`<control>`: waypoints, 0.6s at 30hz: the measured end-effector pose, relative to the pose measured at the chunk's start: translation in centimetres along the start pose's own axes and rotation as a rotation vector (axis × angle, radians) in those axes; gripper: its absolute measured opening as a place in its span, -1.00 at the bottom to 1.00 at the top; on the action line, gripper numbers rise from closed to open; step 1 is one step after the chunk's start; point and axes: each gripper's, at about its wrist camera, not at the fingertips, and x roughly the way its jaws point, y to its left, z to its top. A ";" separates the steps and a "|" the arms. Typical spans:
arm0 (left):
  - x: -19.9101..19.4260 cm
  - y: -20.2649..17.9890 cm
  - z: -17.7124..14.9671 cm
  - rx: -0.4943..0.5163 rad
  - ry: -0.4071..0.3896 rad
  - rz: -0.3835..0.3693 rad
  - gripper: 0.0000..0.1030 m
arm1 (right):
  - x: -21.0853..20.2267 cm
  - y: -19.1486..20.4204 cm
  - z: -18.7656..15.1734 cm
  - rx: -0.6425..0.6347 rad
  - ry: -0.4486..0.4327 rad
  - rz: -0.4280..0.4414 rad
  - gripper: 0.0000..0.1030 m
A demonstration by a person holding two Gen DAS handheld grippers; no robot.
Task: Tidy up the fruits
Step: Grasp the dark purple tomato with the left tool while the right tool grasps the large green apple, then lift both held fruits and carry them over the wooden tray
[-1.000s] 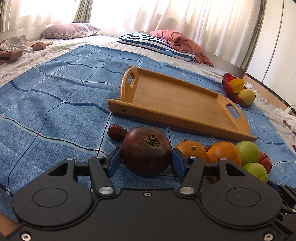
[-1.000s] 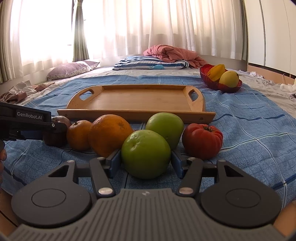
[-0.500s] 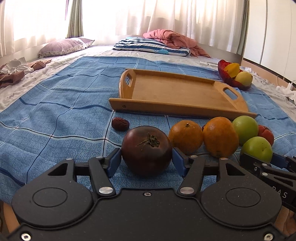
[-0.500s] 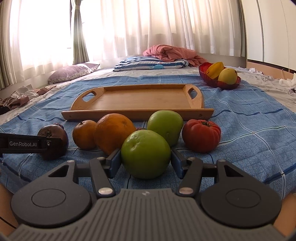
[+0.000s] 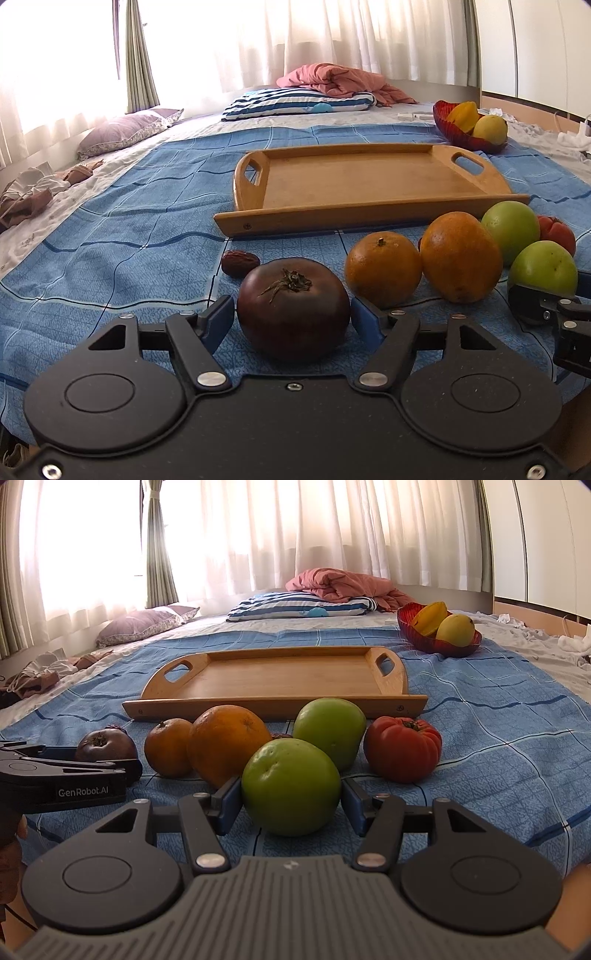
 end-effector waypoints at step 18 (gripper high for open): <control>-0.2 0.1 0.1 -0.019 -0.025 0.018 0.20 | 0.2 0.1 0.1 0.004 -0.010 0.004 0.17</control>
